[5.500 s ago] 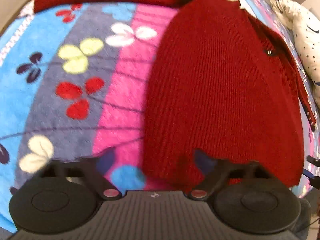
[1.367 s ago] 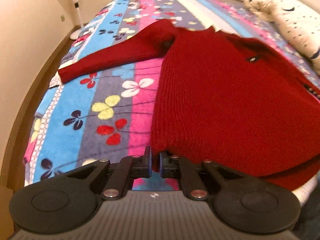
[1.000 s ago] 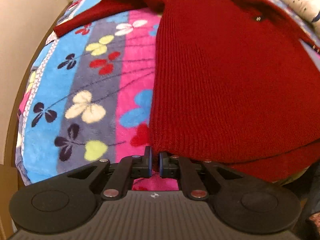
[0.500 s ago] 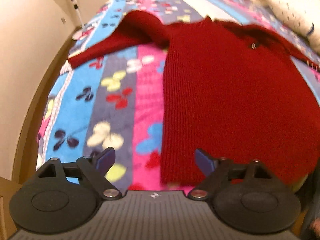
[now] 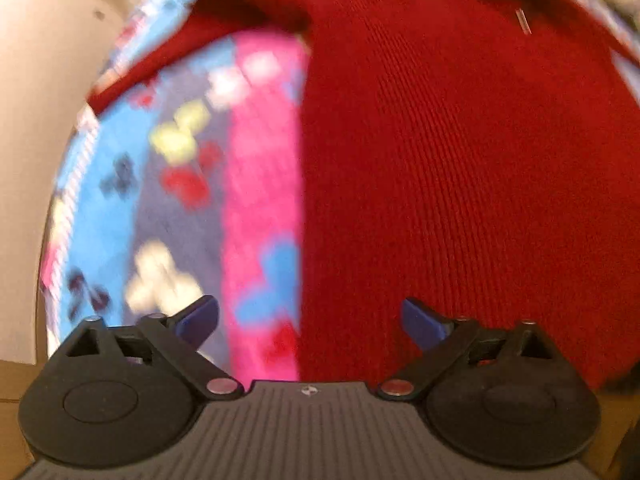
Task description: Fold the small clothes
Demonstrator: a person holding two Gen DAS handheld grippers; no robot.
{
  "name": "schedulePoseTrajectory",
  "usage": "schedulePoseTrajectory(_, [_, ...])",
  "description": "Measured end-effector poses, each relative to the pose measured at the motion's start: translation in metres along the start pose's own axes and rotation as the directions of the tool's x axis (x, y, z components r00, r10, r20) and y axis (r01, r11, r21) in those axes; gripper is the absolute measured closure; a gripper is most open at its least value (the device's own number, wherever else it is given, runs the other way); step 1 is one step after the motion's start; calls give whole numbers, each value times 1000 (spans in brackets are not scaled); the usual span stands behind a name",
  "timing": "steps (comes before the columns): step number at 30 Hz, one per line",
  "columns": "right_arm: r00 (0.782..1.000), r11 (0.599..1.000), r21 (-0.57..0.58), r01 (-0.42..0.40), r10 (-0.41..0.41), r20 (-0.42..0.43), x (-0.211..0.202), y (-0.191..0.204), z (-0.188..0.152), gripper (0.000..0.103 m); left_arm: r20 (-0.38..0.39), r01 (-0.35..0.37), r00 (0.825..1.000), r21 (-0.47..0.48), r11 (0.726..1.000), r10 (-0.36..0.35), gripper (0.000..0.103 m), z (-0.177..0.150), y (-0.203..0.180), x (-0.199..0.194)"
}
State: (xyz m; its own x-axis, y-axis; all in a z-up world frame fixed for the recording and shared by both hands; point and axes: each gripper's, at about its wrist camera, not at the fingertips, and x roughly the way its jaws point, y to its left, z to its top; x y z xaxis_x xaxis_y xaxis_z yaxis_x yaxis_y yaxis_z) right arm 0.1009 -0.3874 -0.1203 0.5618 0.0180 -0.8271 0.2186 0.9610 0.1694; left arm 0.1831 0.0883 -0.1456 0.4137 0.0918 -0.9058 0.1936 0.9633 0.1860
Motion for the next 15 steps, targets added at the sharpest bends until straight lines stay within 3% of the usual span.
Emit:
schedulePoseTrajectory(2, [996,1000,-7,-17,18,89,-6,7,29,39,64,-22,998,-100,995,29,0,32,22,-3])
schedulePoseTrajectory(4, [985,1000,-27,4,1,174,-2,15,58,34,78,-30,996,-203,979,47,0,65,46,7])
schedulePoseTrajectory(8, [944,982,-112,151,-110,311,38,19,131,25,35,-68,996,-317,946,83,0,116,82,41])
schedulePoseTrajectory(11, [934,941,-219,257,-183,308,83,18,173,23,31,-104,992,-323,941,121,0,139,92,55])
schedulePoseTrajectory(15, [964,900,-364,240,-175,201,147,17,205,22,27,-126,990,-316,940,141,0,162,95,77])
